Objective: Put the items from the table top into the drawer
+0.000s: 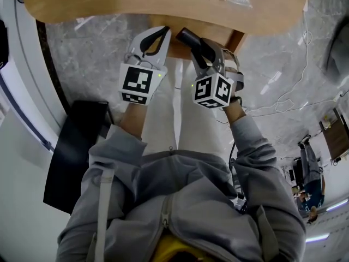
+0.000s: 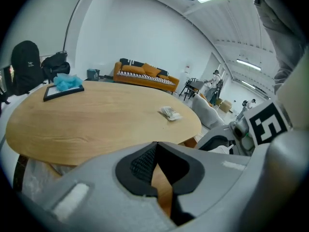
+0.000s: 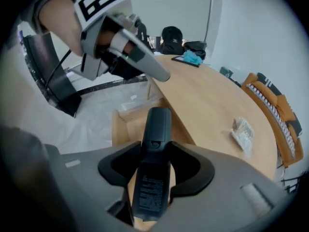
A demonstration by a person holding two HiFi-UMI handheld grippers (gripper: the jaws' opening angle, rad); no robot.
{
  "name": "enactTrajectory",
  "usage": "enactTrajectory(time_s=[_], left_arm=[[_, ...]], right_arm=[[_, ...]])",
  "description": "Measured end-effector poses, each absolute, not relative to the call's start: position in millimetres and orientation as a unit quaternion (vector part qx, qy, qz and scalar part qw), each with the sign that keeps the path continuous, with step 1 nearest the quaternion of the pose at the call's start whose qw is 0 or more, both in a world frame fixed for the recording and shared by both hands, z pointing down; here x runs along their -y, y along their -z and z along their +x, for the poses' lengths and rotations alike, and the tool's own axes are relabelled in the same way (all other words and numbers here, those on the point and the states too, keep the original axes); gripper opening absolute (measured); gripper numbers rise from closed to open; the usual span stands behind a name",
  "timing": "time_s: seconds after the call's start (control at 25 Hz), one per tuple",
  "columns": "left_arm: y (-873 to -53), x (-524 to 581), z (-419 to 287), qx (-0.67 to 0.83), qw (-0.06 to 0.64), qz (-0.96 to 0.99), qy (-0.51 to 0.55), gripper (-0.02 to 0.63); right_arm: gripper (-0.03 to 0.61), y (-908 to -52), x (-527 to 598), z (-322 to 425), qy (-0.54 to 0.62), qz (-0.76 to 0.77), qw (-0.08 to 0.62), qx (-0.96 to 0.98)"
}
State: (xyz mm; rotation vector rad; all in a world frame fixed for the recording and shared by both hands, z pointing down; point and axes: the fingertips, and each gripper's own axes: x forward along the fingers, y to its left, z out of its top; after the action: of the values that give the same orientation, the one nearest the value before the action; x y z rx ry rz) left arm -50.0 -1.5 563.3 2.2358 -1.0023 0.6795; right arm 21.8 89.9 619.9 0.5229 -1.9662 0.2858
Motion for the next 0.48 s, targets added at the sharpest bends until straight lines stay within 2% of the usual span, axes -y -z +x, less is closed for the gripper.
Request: enactTrajectory(time_s=[0.24, 0.48], left_arm=[[-577, -10, -46, 0.358, 0.302, 0.841, -0.269, 0.006], [-588, -19, -45, 0.346, 0.311, 0.84, -0.279, 0.006]], right_arm=[[0.187, -679, -120, 18, -0.071, 0.129, 0.571, 0.808], [0.187, -726, -120, 29, -0.066, 0.11, 0.609, 0.783]])
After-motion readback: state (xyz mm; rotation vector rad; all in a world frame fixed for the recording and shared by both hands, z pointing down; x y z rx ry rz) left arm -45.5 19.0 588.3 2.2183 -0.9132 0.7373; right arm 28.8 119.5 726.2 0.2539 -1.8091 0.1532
